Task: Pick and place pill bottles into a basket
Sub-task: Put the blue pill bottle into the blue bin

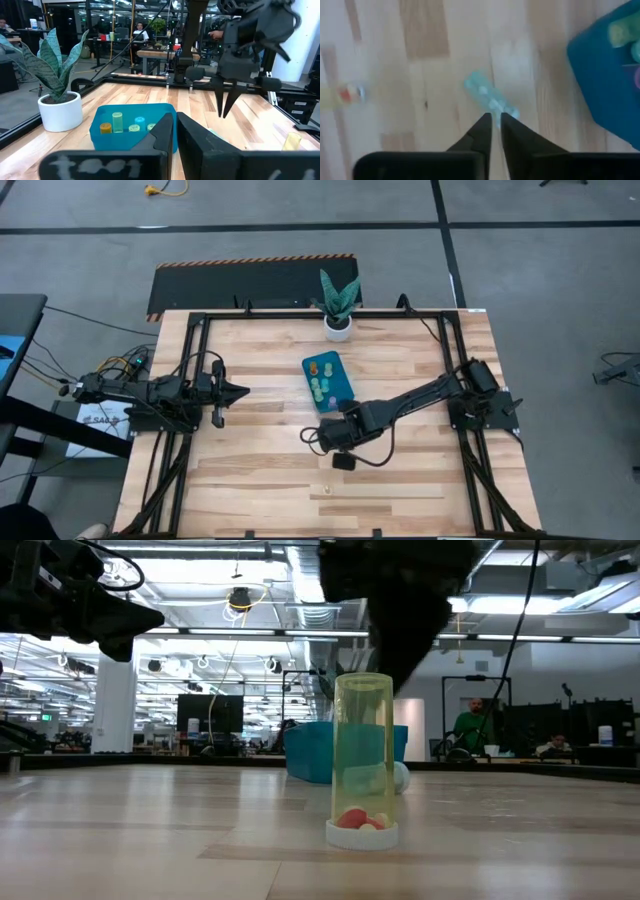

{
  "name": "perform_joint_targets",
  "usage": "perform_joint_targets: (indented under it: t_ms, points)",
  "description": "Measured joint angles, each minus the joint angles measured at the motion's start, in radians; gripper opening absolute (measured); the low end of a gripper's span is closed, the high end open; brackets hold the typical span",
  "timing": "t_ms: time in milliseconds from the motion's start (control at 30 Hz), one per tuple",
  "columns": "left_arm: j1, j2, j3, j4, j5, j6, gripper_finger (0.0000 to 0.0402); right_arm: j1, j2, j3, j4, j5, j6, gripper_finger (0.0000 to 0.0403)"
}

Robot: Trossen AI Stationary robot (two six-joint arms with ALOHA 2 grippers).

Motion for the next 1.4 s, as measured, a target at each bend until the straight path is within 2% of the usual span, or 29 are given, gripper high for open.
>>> perform_joint_targets:
  t_ms: [133, 400, 600, 767, 1200, 1400]
  points:
    - [0.000, 0.000, 0.000, 0.000, 0.000, 0.000, 0.0009, 0.010, 0.000, -0.001, -0.027, -0.030, -0.131, 0.0078]
    - [0.000, 0.000, 0.000, 0.000, 0.000, 0.000, 0.0009, -0.001, 0.003, -0.001, -0.023, -0.052, -0.286, 0.0183]
    - [0.000, 0.000, 0.000, 0.000, 0.000, 0.000, 0.0009, -0.029, 0.048, 0.003, 0.024, -0.056, -0.354, 0.0229]
    - [0.000, 0.000, 0.000, 0.000, 0.000, 0.000, 0.0009, -0.031, 0.073, 0.001, 0.038, -0.055, -0.386, 0.0233]
    - [0.000, 0.012, 0.000, 0.000, 0.000, 0.000, 0.0009, -0.032, 0.119, -0.001, 0.069, -0.105, -0.424, 0.0210]
    - [0.000, 0.021, 0.000, 0.000, 0.000, 0.000, 0.0009, -0.042, 0.147, -0.012, -0.012, -0.100, -0.439, 0.0201]
